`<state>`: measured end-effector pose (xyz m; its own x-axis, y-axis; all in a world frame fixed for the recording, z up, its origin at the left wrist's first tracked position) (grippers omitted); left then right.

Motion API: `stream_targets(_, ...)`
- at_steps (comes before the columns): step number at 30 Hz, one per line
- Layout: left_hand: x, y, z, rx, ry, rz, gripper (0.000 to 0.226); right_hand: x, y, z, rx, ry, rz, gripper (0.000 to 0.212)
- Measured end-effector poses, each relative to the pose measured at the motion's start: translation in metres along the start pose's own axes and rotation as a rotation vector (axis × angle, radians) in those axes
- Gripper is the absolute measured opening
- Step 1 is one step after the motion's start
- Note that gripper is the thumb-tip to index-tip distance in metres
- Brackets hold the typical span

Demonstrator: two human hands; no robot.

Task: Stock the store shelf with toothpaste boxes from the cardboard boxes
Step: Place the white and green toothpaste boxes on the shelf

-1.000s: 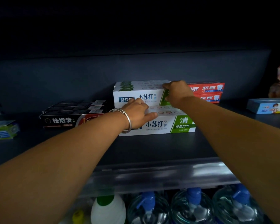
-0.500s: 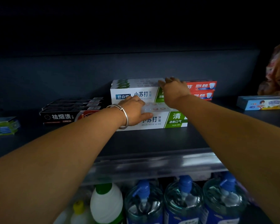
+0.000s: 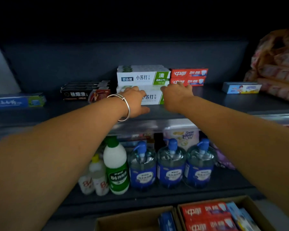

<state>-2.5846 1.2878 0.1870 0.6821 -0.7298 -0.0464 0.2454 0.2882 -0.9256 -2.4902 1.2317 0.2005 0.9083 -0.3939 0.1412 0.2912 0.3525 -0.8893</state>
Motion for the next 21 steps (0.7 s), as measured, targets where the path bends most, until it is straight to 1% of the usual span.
stream_targets(2, 0.006, -0.001, -0.021, -0.017, 0.001, 0.011, 0.067, -0.002, -0.007, -0.023, 0.002, -0.009, -0.005, 0.039)
stream_targets(5, 0.017, -0.002, -0.052, -0.030, 0.001, 0.011, 0.067, -0.003, -0.007, -0.057, -0.065, 0.003, -0.005, 0.047)
stream_targets(11, 0.033, 0.020, -0.100, -0.056, -0.031, -0.013, 0.063, -0.017, 0.016, -0.110, -0.155, -0.033, -0.003, 0.051)
stream_targets(15, 0.038, 0.052, -0.131, -0.109, -0.060, -0.039, 0.060, -0.032, 0.045, -0.140, -0.218, -0.069, 0.014, 0.050)
stream_targets(18, 0.038, 0.089, -0.156, -0.186, -0.081, -0.061, 0.063, -0.042, 0.077, -0.164, -0.298, -0.091, 0.027, 0.047)
stream_targets(21, 0.038, 0.130, -0.178, -0.259, -0.080, -0.063, 0.067, -0.054, 0.114, -0.183, -0.344, -0.136, 0.010, 0.045)
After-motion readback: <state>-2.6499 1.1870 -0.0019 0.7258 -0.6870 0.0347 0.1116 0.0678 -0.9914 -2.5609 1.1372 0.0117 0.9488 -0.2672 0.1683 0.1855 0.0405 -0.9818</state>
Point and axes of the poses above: each hand's wrist, its own z-axis towards the middle knuckle, its own y-axis out of the palm, x = y × z, the point moved 8 cm from there along z, towards the middle knuckle, and after that the axes turned 14 degrees about x, right-handed, at the moved point
